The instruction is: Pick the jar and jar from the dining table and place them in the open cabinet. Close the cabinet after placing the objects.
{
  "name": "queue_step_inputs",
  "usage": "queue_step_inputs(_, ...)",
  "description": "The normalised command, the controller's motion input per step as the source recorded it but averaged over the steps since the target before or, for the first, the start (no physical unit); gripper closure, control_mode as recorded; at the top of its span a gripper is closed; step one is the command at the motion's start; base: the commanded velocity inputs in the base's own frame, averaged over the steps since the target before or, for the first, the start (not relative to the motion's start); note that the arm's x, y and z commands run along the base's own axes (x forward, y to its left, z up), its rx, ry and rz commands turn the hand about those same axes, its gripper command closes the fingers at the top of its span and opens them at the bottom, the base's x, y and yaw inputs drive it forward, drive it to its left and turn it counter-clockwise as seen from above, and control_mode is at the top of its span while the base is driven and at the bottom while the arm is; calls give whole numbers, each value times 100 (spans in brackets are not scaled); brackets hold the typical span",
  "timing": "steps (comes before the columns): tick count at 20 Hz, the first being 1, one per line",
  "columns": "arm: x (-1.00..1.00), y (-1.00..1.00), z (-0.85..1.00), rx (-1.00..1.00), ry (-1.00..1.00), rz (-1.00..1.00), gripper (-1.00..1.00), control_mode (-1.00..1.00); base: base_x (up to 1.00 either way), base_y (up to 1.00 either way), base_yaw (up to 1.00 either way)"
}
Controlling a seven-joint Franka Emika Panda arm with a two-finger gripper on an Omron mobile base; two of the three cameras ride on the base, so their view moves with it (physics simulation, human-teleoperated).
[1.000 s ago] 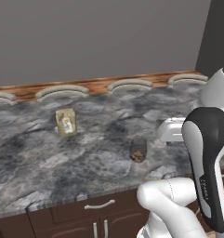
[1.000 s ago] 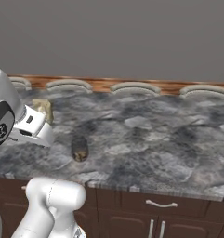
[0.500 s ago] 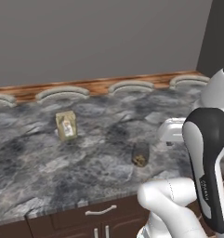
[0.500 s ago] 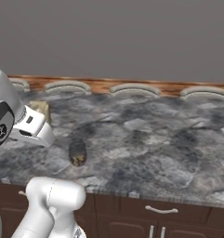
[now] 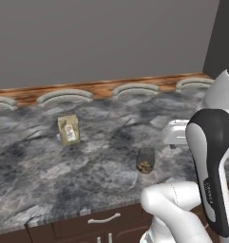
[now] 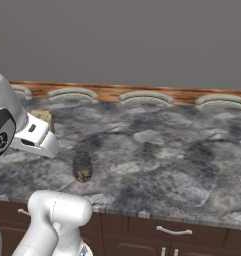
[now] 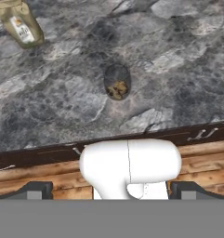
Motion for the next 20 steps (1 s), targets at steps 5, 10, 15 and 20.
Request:
queue_step_inputs(5,0,0,0,0,0,0,-100,100,24,-1,0)
queue_step_inputs(10,0,0,0,0,0,0,-100,100,0,0,0)
queue_step_inputs(15,0,0,0,0,0,0,-100,100,0,0,0)
queue_step_inputs(20,0,0,0,0,0,0,-100,100,5,0,0)
